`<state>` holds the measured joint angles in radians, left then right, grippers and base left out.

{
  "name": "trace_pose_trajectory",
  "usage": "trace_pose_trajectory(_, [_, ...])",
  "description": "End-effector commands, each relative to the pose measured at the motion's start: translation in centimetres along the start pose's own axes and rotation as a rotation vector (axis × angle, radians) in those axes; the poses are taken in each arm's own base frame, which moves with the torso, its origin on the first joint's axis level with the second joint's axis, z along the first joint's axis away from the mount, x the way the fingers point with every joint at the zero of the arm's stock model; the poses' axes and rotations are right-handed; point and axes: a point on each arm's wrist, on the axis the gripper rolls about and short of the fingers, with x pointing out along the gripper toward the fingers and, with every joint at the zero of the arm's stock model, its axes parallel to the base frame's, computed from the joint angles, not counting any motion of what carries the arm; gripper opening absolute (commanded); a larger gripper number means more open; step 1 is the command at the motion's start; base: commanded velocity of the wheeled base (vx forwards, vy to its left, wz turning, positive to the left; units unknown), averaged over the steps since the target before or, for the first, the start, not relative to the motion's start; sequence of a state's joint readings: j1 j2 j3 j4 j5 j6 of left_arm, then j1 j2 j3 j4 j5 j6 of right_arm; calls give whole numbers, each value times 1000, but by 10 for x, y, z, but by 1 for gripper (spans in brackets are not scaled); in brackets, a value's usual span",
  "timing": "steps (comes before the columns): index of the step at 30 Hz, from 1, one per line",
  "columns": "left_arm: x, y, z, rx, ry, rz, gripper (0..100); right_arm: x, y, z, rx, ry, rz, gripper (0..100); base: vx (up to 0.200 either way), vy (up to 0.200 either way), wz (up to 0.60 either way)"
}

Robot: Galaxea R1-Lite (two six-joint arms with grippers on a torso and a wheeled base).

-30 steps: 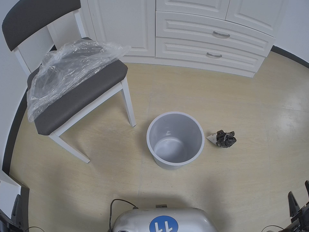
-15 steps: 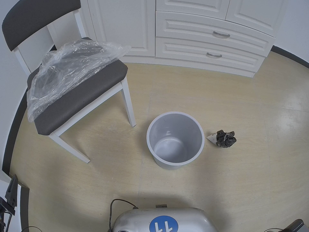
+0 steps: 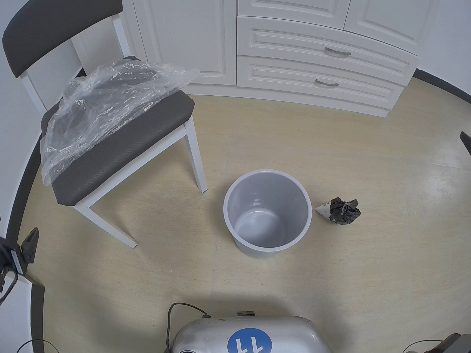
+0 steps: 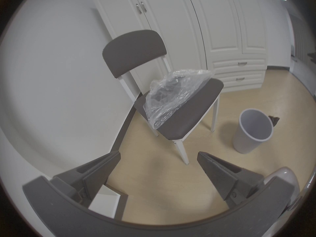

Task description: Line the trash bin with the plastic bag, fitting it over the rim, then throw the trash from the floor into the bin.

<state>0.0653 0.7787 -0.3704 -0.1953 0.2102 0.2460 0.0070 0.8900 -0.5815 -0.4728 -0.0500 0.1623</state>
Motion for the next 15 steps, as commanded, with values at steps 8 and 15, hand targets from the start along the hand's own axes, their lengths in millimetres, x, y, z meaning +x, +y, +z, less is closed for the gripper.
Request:
trace_pose_trajectory(8, [91, 4, 16, 122, 136, 83, 100, 28, 4, -6, 51, 43, 18, 100, 0, 0, 0])
trace_pose_trajectory(15, [127, 7, 9, 130, 154, 117, 100, 30, 4, -6, 53, 40, 19, 100, 0, 0, 0])
